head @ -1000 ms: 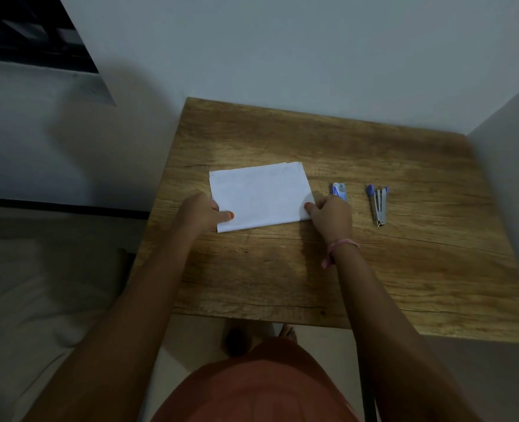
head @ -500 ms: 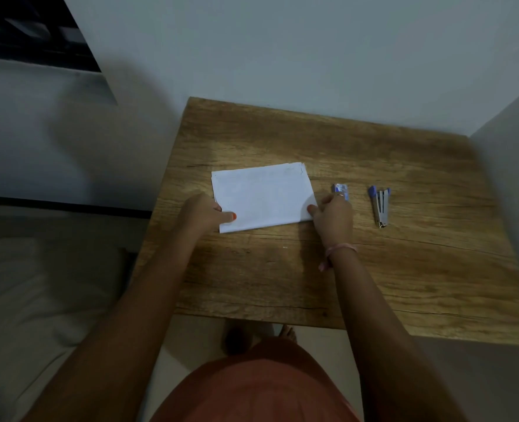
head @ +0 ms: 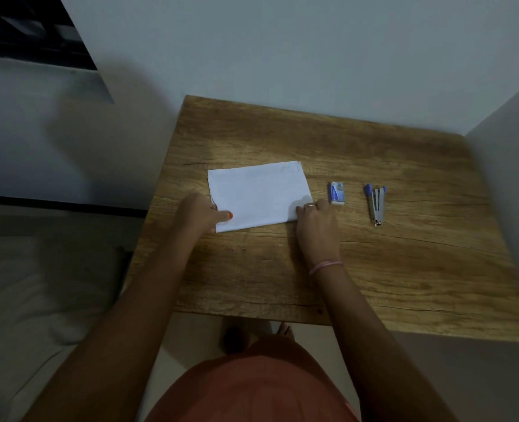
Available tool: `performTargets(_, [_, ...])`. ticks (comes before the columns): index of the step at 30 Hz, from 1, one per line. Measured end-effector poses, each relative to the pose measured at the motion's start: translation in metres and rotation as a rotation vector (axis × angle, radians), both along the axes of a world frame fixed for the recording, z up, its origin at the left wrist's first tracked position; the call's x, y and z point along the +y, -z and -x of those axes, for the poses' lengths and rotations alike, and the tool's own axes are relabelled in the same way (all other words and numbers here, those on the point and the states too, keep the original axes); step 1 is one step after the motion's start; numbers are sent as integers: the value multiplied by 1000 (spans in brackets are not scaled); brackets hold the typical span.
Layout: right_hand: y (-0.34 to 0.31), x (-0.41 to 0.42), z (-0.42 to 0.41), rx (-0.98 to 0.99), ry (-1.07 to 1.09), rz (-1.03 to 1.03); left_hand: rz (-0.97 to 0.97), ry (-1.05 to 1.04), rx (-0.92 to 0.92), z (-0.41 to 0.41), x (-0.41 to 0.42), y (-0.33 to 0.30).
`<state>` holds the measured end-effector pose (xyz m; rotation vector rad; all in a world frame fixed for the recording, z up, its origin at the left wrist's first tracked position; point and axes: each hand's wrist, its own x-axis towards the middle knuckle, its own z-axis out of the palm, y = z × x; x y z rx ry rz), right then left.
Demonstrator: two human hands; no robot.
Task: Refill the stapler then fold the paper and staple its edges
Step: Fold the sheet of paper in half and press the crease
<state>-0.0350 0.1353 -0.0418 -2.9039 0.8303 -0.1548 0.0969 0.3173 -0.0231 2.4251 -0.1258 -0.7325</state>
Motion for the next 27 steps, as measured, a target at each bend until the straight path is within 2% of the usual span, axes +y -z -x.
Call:
performTargets(6, [-11, -4, -1, -33, -5, 53, 42, 0, -18, 12, -7, 2])
performTargets(10, [-12, -12, -7, 13, 100, -63, 52, -11, -39, 22, -10, -1])
performTargets(16, [-7, -3, -6, 103, 128, -33, 133, -99, -182, 36, -11, -1])
performTargets(20, [-6, 3, -7, 130, 182, -51, 145, -57, -274, 42, -11, 3])
performTargets(27, [-10, 12, -7, 187, 224, -56, -29, 93, -478, 43, -1, 18])
